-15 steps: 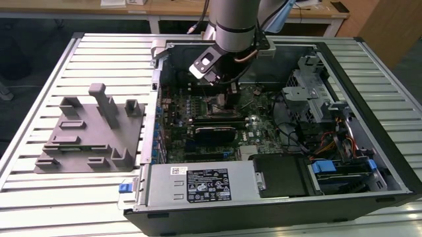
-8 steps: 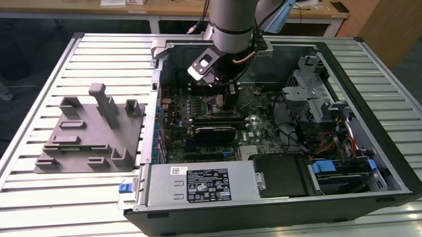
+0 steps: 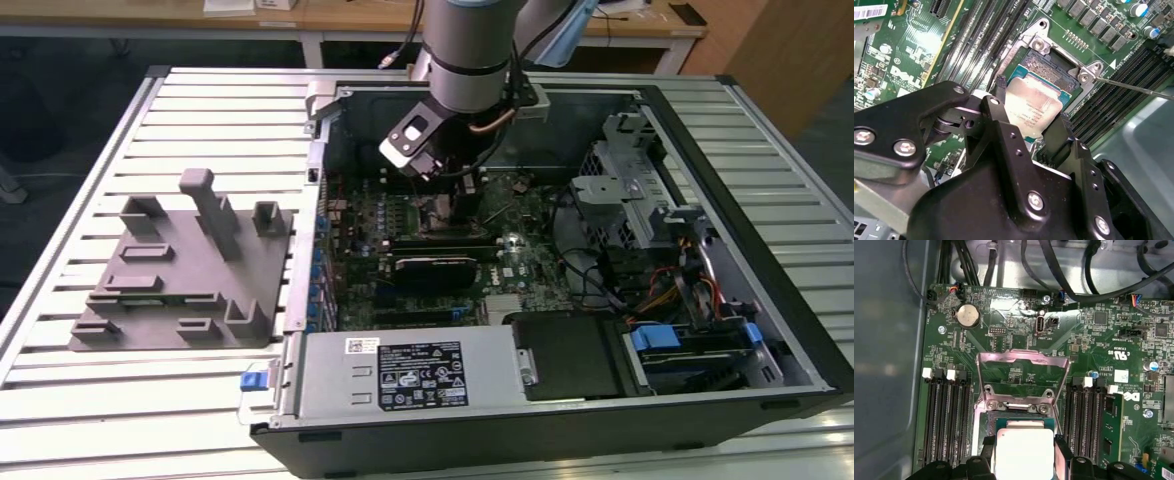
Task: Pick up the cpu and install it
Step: 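Place the cpu into insertion slot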
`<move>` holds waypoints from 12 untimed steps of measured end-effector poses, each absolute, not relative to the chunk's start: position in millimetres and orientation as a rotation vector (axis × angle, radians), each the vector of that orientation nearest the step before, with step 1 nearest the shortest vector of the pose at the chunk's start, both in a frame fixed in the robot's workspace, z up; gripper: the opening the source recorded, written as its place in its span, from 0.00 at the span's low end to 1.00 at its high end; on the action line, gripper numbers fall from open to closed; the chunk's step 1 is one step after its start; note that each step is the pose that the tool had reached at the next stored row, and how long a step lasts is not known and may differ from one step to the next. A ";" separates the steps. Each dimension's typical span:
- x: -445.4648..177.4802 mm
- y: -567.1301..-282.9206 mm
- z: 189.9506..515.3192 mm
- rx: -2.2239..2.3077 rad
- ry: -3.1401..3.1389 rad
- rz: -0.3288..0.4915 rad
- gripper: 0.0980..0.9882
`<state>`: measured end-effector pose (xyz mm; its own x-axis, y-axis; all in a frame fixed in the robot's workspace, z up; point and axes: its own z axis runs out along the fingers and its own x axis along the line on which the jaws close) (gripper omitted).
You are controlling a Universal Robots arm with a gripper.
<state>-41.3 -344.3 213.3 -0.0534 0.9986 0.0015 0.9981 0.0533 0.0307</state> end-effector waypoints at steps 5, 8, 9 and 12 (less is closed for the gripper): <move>-42.0 -343.4 211.2 2.155 2.258 0.036 0.50; -42.8 -343.0 209.4 2.169 2.244 0.036 0.50; -43.1 -342.8 208.7 2.172 2.241 0.036 0.50; -43.7 -342.2 205.9 2.177 2.237 0.036 0.50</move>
